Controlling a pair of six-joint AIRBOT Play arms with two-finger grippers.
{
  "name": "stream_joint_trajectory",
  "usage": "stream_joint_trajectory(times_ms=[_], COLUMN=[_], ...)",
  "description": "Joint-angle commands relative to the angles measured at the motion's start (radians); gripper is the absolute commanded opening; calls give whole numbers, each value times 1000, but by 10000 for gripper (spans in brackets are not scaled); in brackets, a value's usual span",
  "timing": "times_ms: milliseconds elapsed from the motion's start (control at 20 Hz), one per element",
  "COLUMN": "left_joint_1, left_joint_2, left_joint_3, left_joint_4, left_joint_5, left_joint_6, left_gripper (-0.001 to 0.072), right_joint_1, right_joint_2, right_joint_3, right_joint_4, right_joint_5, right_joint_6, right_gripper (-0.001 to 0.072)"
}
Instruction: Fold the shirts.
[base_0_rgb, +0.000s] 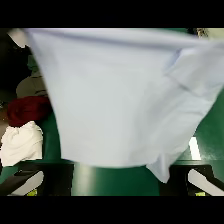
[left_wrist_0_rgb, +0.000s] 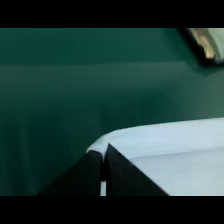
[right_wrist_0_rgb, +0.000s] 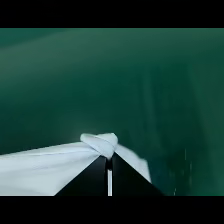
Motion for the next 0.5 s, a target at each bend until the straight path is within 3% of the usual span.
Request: stream_joint_trajectory(times_ms=[0,150,450], left_joint_1=[-2,-2,-2], left_joint_2=[-236,-431,-560], left_joint_3=[-133,-133,-125], left_joint_4=[7,-8,-144], left_joint_5=[-43,24,423], left_joint_6=[-6,4,134], left_gripper=[25,25,25], right_joint_1=[103,158,208], right_joint_2=[-310,-538,-684], right_joint_3=[-1,-1,-1], right_joint_4=[-48,-50,-39], right_joint_5=[148,80,-356], right_joint_6=[14,14,12], right_gripper=[9,8,8])
